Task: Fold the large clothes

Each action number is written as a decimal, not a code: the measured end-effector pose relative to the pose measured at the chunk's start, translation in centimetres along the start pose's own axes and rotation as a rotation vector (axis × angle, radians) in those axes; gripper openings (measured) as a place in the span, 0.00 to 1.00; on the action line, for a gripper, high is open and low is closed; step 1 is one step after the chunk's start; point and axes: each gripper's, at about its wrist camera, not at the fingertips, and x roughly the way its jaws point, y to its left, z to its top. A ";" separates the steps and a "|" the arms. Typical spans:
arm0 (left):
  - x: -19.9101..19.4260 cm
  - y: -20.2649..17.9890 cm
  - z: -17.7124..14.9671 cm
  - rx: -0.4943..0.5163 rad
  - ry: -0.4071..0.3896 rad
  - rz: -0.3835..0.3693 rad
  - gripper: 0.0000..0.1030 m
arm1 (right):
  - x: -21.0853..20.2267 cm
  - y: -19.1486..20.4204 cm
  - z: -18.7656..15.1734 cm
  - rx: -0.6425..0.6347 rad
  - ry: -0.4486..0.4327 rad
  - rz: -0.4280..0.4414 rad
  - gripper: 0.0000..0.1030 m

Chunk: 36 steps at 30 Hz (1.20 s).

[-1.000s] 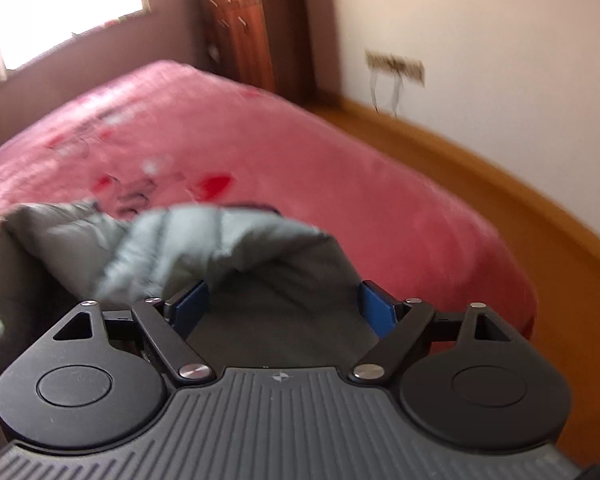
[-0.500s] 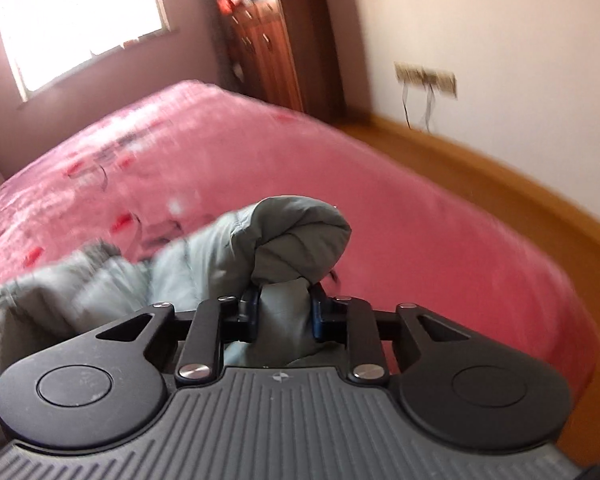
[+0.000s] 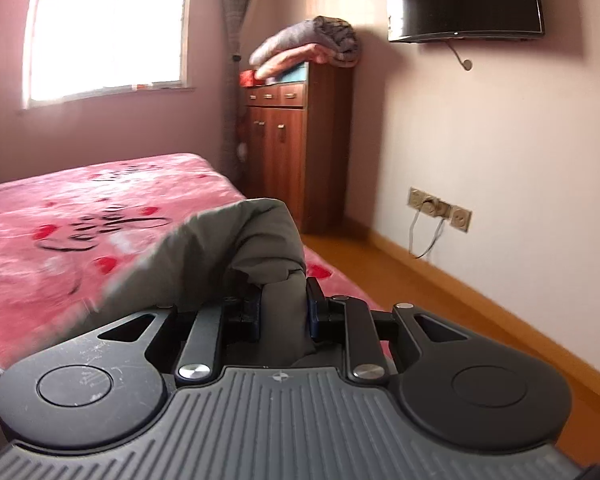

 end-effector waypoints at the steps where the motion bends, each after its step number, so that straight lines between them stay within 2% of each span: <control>1: 1.4 0.2 -0.1 -0.003 0.022 0.007 0.10 | 1.3 0.4 0.0 -0.003 0.007 -0.022 0.26; 4: 3.8 1.1 -0.8 -0.020 0.064 0.053 0.16 | 3.8 1.4 -0.6 -0.049 0.046 -0.065 0.35; 5: 4.0 1.4 -1.0 -0.032 0.066 0.055 0.20 | 4.5 2.0 -1.1 -0.078 0.060 -0.081 0.44; 6: 4.0 1.5 -1.1 -0.031 0.060 0.059 0.29 | 5.0 2.5 -1.6 -0.104 0.073 -0.098 0.74; 7: 3.9 1.6 -1.3 -0.022 0.050 0.070 0.34 | 5.4 2.8 -2.0 -0.125 0.085 -0.107 0.90; 9: 3.3 1.8 -1.2 0.011 0.024 0.091 0.55 | 5.7 3.3 -2.7 -0.149 0.088 -0.106 0.91; 11: 2.1 1.8 -0.8 0.045 -0.012 0.100 0.60 | 5.1 3.4 -3.4 -0.159 0.082 -0.116 0.96; 17: -4.7 2.4 0.5 0.122 -0.133 0.111 0.74 | 1.3 2.7 -4.0 -0.190 0.023 -0.118 0.97; 22: -12.1 3.9 -1.1 0.156 -0.135 0.133 0.75 | -3.5 1.7 -4.3 -0.148 -0.015 -0.110 0.98; 26: -17.1 5.9 -5.0 0.136 -0.064 0.141 0.76 | -7.8 0.3 -5.1 -0.050 -0.016 -0.097 0.98; 32: -23.0 8.1 -11.8 0.025 0.023 0.120 0.75 | -12.3 -0.7 -7.3 0.180 0.087 -0.010 1.00; 36: -25.8 8.3 -15.3 -0.047 0.027 0.119 0.75 | -14.7 0.7 -9.3 0.187 0.164 0.071 1.00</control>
